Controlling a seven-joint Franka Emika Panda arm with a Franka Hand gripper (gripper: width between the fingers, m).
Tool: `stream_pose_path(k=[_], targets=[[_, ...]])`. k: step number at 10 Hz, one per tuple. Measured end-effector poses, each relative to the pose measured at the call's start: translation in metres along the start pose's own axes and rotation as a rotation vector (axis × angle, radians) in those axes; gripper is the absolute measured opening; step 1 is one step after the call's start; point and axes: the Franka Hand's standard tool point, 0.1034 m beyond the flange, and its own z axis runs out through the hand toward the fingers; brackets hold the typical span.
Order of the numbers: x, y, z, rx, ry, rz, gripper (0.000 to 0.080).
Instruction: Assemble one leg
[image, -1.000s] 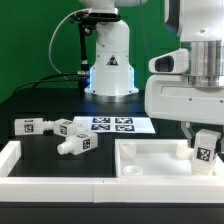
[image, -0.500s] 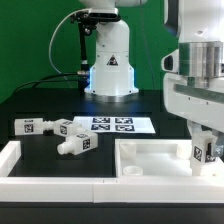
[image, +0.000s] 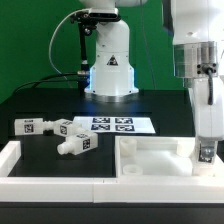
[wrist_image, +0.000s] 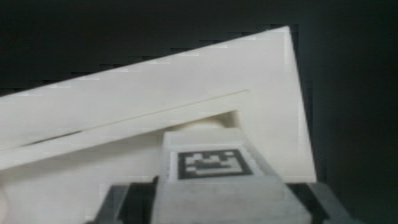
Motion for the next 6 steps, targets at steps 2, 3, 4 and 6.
stream_pose_path(k=[2,3,4,6], targets=[[0.000,0.000,0.000,0.001,0.008,0.029,0.0286],[0.000,0.000,0.000,0.001,0.008,0.022,0.0286],[-0.002,-0.002,-0.004,0.008,0.004,0.008,0.0393],[-0.016,-0.015,-0.045,0.054,-0.035,-0.042,0.0614]])
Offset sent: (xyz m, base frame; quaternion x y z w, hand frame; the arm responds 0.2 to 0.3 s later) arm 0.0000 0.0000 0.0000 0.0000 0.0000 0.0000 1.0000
